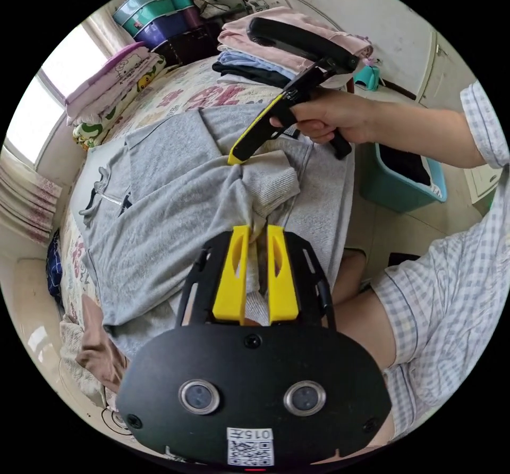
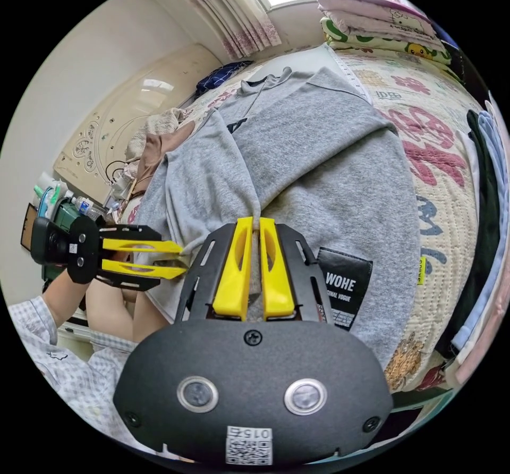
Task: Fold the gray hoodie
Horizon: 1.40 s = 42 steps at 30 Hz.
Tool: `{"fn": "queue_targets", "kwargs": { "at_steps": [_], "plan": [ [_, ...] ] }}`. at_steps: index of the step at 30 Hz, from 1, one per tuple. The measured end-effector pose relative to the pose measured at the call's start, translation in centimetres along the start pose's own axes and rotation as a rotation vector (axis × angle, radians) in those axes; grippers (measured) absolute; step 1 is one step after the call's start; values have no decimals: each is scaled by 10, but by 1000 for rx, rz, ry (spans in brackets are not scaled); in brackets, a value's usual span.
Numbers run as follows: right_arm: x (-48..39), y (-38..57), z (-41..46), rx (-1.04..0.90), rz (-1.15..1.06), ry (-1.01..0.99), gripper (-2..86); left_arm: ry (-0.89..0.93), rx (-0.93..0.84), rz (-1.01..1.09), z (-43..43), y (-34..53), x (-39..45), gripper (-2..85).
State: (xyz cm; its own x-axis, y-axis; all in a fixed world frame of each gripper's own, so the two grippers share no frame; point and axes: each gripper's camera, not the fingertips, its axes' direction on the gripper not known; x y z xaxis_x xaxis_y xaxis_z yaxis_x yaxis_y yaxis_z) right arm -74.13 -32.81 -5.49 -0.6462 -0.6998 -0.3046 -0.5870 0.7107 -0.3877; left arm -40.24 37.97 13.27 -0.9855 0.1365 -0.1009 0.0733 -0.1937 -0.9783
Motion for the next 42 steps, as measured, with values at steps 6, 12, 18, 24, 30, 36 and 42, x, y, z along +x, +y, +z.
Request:
{"fn": "queue_targets", "kwargs": {
  "at_steps": [6,12,18,24,30,36,42],
  "plan": [
    [-27,4,10,6,-27,96,11,52,-19,-21,2,6,1,9],
    [-37,4,20,-8,-22,89,20,25,-41,-39,14,16,8,11],
    [-25,6,21,-31,18,-68,63,145,23,-153,17,46,-27,56],
    [1,-7,-45,129,34,-43,74,228,171,-334,-24,137,-151,74],
    [-2,-110,-39,284,-56,74,86,82,236,-655,-6,213,-369,84],
    [-28,-259,58,271,-150,82,78,87,253,-812,89,217,-522,106],
    [-12,-364,167,116,-46,149,120,95,307,-957,173,201,-613,123]
  ]
}}
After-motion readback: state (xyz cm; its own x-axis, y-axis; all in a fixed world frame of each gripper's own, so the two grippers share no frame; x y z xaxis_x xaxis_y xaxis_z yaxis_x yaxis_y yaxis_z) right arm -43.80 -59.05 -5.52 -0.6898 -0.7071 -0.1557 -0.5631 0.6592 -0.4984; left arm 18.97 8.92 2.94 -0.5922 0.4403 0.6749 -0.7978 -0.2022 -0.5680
